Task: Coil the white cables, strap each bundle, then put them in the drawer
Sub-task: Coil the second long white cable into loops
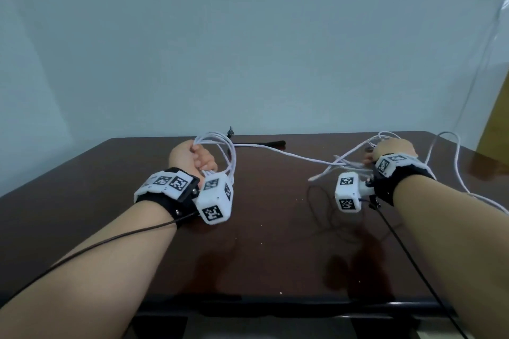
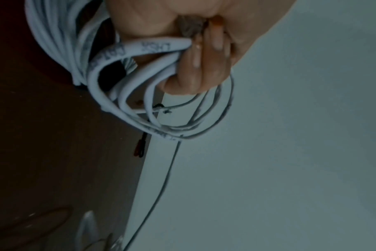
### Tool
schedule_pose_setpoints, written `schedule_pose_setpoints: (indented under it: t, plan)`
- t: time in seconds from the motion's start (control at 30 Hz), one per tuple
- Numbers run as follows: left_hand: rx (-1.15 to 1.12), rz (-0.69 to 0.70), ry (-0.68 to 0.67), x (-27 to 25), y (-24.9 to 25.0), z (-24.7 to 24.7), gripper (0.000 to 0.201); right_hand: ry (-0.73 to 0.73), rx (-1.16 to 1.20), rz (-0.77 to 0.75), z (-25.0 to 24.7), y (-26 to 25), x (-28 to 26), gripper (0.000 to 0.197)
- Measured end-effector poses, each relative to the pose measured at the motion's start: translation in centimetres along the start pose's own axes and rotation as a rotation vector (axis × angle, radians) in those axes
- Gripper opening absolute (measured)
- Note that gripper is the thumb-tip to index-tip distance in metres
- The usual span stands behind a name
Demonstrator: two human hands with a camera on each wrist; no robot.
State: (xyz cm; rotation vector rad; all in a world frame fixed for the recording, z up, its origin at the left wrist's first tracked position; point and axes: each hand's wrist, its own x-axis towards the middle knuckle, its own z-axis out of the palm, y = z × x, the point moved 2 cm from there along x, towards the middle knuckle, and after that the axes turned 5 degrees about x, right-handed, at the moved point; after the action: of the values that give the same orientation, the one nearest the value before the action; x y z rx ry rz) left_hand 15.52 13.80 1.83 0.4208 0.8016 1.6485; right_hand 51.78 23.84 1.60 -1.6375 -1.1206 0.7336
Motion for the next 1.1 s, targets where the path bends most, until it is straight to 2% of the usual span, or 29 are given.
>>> schedule_pose_setpoints:
  t: [0.07, 0.13, 0.17, 0.23, 0.33, 0.4, 0.47, 0.5, 0.53, 0.6, 0.67, 0.73, 0.9, 1.0, 1.07, 1.1]
  plan:
    - [-0.002, -0.054, -0.04, -0.3, -1.3, 0.5, 0.049, -0.012, -0.377, -0.163, 1.2, -0.2, -0.1, 0.034]
    - [0.015, -0.059, -0.055, -0.6, -2.4, 1.1, 0.048, -0.152, -0.684, -0.268, 2.8, 0.3, -0.8, 0.031]
    - [0.023, -0.051, -0.061, -0.7, -2.6, 1.4, 0.047, -0.212, -0.805, -0.281, 3.3, 0.4, -1.5, 0.032]
    - [0.026, -0.041, -0.065, -0.8, -2.9, 2.0, 0.047, -0.241, -0.908, -0.272, 3.1, 0.5, -2.3, 0.044]
    - [0.026, -0.043, -0.077, -0.7, -2.8, 2.4, 0.047, -0.21, -0.757, -0.351, 2.2, -0.1, -2.6, 0.057]
    - [0.009, -0.053, -0.083, -0.6, -2.9, 2.5, 0.047, -0.104, -0.494, -0.475, 1.6, -0.6, -2.7, 0.045]
    - [-0.013, -0.061, -0.082, -0.5, -3.0, 2.7, 0.048, -0.03, -0.293, -0.582, 1.6, -1.1, -4.3, 0.019]
    - [-0.023, -0.065, -0.084, -0.5, -3.1, 2.7, 0.048, -0.072, -0.283, -0.62, 1.9, -1.5, -5.5, 0.007]
    - [-0.037, -0.069, -0.091, -0.5, -3.2, 2.8, 0.048, -0.157, -0.33, -0.64, 2.5, -1.8, -6.6, 0.007]
    - [-0.071, -0.078, -0.115, -0.5, -3.3, 3.0, 0.048, -0.349, -0.603, -0.624, 4.2, -1.6, -7.6, 0.018]
    - [-0.095, -0.09, -0.139, -0.5, -3.3, 3.3, 0.048, -0.399, -0.834, -0.537, 5.5, -0.7, -7.1, 0.024]
    - [-0.103, -0.097, -0.156, -0.6, -3.2, 3.5, 0.048, -0.421, -0.785, -0.503, 6.0, -0.4, -6.6, 0.026]
    - [-0.091, -0.093, -0.175, -0.4, -2.5, 3.5, 0.048, -0.461, -0.62, -0.498, 7.3, -0.1, -5.8, 0.014]
    - [-0.068, -0.06, -0.139, 0.3, -1.3, 2.5, 0.049, -0.45, -0.36, -0.424, 6.7, -0.6, -4.6, 0.023]
    - [-0.069, -0.061, -0.135, 0.8, -0.9, 1.9, 0.048, -0.396, -0.366, -0.419, 6.1, -1.8, -3.7, 0.017]
    - [-0.074, -0.065, -0.139, 1.0, -0.8, 1.6, 0.047, -0.37, -0.458, -0.434, 5.8, -2.5, -3.3, 0.022]
